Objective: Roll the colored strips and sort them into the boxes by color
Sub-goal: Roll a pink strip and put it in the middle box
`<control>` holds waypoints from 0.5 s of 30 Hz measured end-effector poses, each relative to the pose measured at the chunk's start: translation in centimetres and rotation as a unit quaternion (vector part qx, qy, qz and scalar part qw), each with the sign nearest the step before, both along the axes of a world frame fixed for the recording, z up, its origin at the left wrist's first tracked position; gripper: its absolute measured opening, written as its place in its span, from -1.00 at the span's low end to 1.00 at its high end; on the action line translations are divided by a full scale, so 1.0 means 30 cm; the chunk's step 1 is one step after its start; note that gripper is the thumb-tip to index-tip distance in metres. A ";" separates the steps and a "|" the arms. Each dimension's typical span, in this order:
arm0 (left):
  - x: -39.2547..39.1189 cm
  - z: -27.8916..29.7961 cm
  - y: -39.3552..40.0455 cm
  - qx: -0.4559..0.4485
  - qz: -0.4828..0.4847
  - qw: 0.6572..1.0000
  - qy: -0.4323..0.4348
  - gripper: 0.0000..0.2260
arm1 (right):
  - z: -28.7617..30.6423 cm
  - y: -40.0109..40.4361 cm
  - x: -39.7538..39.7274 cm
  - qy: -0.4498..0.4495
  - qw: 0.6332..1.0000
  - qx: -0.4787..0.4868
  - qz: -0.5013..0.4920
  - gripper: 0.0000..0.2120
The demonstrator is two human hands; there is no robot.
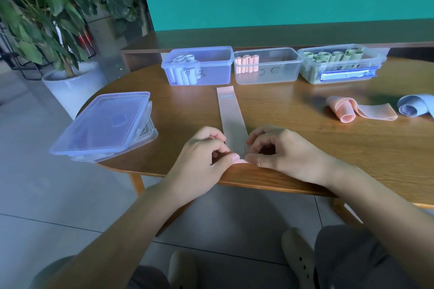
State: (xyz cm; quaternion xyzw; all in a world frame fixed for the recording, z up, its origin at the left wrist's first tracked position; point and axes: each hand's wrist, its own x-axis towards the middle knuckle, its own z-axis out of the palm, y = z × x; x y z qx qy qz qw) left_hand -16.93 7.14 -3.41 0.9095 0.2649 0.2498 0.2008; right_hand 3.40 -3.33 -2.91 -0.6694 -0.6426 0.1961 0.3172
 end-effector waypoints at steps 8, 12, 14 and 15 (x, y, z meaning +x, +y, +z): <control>0.003 0.008 0.012 -0.034 -0.046 0.998 -0.013 -0.93 | 0.012 0.003 0.003 0.042 0.999 0.011 0.023 -0.94; 0.000 -0.001 0.018 -0.009 -0.075 0.997 0.008 -0.87 | 0.006 0.001 0.010 0.010 0.996 0.033 0.085 -0.87; -0.003 -0.001 0.020 0.006 -0.077 0.997 0.014 -0.89 | 0.004 -0.001 0.009 -0.035 0.993 0.046 0.107 -0.86; -0.005 0.000 0.019 0.011 -0.077 0.997 0.015 -0.90 | 0.006 -0.003 0.008 -0.054 0.991 0.054 0.114 -0.86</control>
